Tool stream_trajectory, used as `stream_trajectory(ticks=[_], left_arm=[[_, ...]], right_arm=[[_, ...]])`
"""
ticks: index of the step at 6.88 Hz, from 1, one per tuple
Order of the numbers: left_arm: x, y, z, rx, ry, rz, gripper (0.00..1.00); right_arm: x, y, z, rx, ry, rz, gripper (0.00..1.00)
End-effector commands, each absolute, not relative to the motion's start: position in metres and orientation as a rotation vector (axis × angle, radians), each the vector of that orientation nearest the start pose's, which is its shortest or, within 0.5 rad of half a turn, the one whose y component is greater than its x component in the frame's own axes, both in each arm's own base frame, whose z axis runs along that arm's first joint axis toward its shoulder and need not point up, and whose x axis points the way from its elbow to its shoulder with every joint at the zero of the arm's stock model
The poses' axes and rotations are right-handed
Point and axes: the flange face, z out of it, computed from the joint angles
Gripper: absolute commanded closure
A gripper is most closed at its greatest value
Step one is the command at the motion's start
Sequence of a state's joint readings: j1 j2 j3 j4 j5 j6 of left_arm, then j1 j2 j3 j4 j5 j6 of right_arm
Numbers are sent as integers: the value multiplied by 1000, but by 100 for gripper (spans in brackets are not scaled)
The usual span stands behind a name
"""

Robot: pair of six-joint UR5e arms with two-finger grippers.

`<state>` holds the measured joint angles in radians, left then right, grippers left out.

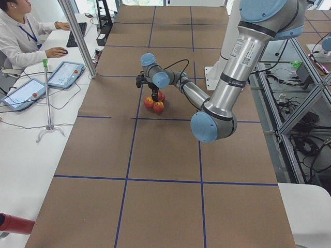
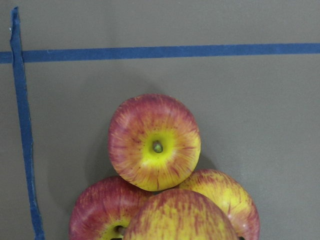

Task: Stack apples
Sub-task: 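Lower the apple onto the top of the cluster and open the left gripper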

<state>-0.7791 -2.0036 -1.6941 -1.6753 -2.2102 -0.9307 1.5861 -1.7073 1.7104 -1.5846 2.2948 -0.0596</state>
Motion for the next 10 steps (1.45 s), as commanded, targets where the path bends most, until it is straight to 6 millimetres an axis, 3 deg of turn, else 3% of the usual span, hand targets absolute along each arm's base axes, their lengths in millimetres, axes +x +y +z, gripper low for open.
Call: stream_trajectory(ticks=[1, 2, 3, 4, 8, 10], left_arm=[[402, -504, 347, -28, 862, 71, 100], [402, -504, 347, -29, 862, 70, 94], [402, -504, 346, -27, 863, 73, 37], [401, -503, 345, -24, 867, 75, 0], [395, -502, 341, -16, 871, 70, 0], [352, -495, 329, 43, 900, 69, 0]], right_arm=[[74, -432, 658, 17, -724, -39, 0], [74, -432, 658, 17, -724, -39, 0], [74, -432, 658, 17, -724, -39, 0], [74, -432, 658, 17, -724, -39, 0], [74, -432, 658, 17, -724, -39, 0], [74, -432, 658, 17, -724, -39, 0]])
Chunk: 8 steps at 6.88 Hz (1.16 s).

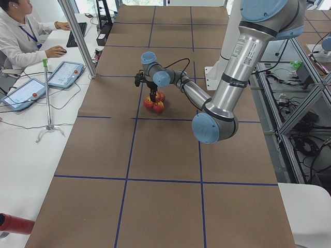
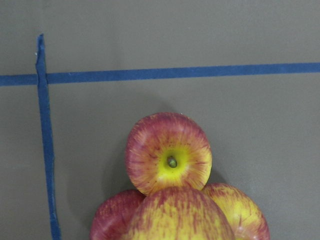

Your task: Stack apples

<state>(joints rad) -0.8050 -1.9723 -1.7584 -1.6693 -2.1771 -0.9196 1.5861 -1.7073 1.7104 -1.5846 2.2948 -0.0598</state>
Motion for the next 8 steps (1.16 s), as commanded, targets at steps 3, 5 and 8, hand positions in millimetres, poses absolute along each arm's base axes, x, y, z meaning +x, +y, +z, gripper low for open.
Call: stream_trajectory(ticks=[3, 5, 8], left_arm=[[232, -497, 372, 146, 881, 118, 0], [131, -492, 455, 212, 798, 253, 0], [-61, -486, 580, 205, 670, 288, 0]], right_arm=[[74, -432, 658, 17, -724, -39, 0], [74, -432, 658, 17, -724, -39, 0], [74, -432, 658, 17, -724, -39, 0]])
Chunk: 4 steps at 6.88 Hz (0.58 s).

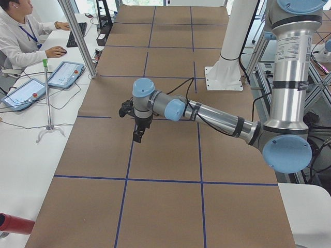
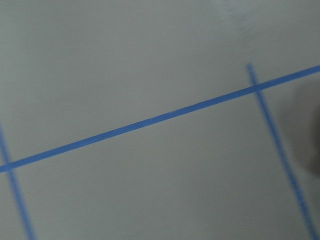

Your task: Stack apples

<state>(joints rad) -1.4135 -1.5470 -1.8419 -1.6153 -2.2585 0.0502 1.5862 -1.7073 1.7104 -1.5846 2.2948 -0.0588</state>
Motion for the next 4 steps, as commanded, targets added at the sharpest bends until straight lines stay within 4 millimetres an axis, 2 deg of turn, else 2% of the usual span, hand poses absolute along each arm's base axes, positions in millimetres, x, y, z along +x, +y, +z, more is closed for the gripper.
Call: stream_trajectory(ticks=[1, 2, 4], left_arm=[[-107, -478, 591, 213, 658, 257, 0], [-118, -473, 593, 196, 662, 225, 0], [-112, -460, 602, 172, 731, 200, 0]], right_arm=[[74, -432, 658, 17, -724, -39, 0], [74, -432, 658, 16, -724, -37, 0], [74, -432, 658, 17, -724, -39, 0]])
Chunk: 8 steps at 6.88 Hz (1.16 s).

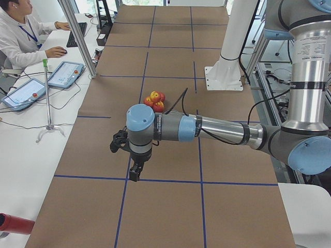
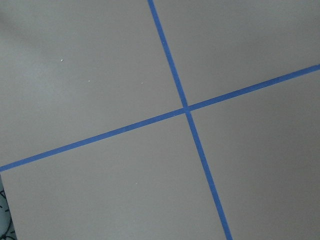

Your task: Stack apples

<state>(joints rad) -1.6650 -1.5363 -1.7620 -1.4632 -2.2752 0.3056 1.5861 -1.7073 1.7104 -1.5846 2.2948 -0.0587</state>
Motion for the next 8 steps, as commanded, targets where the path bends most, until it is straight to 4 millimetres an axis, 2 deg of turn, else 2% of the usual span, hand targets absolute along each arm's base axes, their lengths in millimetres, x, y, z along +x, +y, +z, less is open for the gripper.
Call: stream_trajectory(ticks=[1, 2, 6, 8], left_arm=[[-106, -452, 615, 98, 776, 69, 0], [-99, -455, 615, 80, 765, 58, 0], [-98, -468, 615, 79, 768, 64, 0], [-98, -458, 639, 40, 770, 48, 0]], right_arm=[[74, -432, 658, 16, -724, -37, 0], [74, -432, 658, 17, -724, -39, 0], [74, -432, 658, 17, -724, -39, 0], [74, -432, 658, 17, -724, -39, 0]])
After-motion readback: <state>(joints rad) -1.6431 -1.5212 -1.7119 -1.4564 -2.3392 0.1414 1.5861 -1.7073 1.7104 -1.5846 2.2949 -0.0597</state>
